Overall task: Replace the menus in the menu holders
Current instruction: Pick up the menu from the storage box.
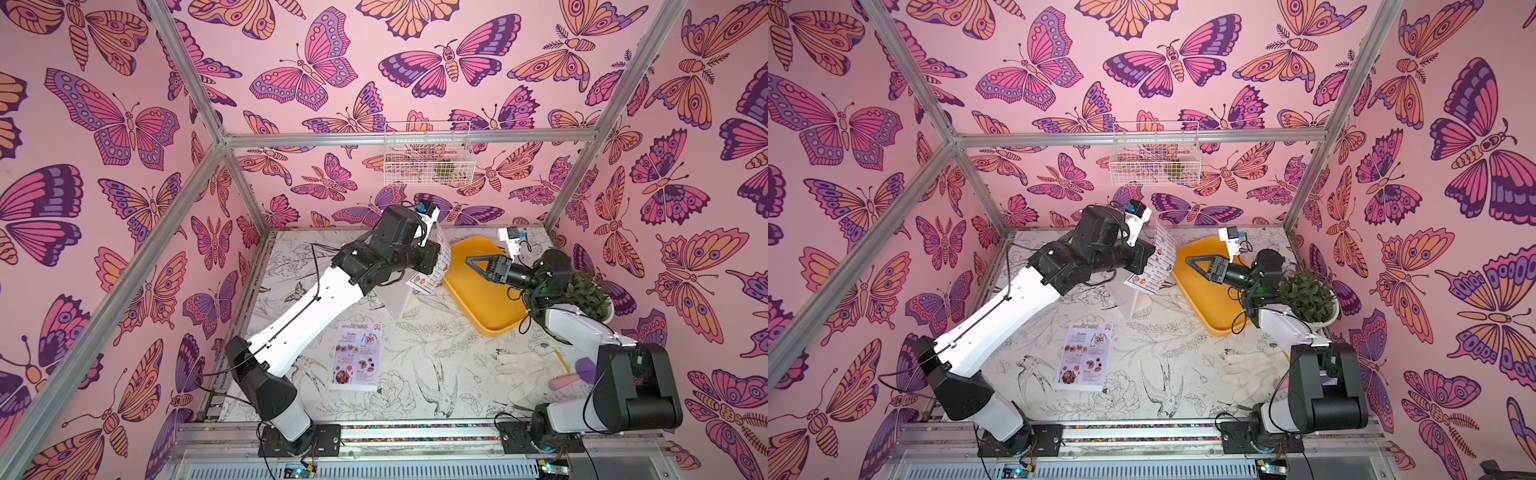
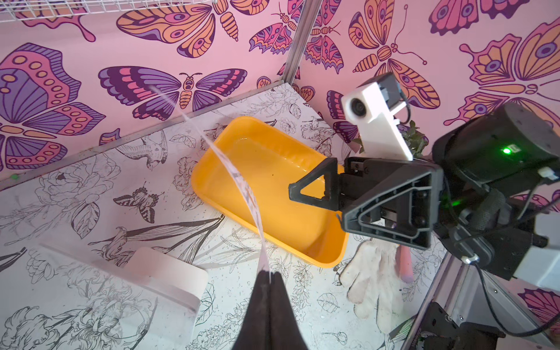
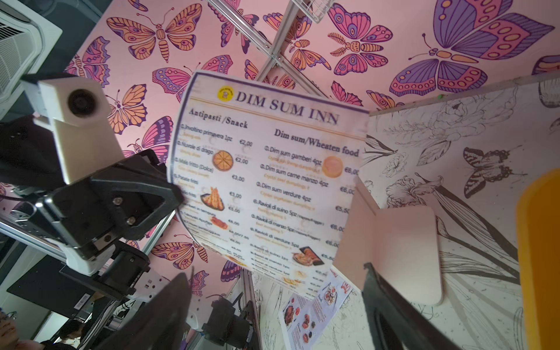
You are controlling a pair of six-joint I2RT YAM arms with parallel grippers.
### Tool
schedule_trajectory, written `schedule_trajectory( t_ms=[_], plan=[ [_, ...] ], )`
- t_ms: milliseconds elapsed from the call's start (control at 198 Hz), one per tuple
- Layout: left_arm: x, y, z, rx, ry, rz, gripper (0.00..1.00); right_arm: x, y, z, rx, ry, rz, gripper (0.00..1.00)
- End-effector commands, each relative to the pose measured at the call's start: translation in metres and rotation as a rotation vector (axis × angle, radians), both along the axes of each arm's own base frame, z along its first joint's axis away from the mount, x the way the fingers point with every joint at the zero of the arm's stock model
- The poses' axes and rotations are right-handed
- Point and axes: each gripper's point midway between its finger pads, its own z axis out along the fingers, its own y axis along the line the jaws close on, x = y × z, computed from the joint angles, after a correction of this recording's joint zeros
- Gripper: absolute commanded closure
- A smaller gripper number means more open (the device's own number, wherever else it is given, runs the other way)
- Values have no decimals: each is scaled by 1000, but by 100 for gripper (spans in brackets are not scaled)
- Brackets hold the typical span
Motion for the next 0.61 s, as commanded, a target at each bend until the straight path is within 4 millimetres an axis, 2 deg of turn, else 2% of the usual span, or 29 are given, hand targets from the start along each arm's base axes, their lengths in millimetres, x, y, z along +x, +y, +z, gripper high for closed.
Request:
schedule_trajectory(
  t_ms=[0,152,309,374,511,602],
  plan=[
    [-13,-3,16,-54,-1,-55,100,3,12,4,-35,-41,30,9],
    [-18,-10,15,-67,19,-82,100,3,29,15,-6,-75,80,8],
    [-19,-8,20,-76,12,-82,100,3,32,23,42,-79,102,8],
    [-20,-6,23,-79,5,-78,100,4,32,20,46,-68,101,8],
    [-23,-2,33,-92,-15,-77,100,9,31,-5,2,-22,83,8],
    [-26,-2,34,-94,-15,-87,100,7,33,-3,26,-29,95,8]
  ],
)
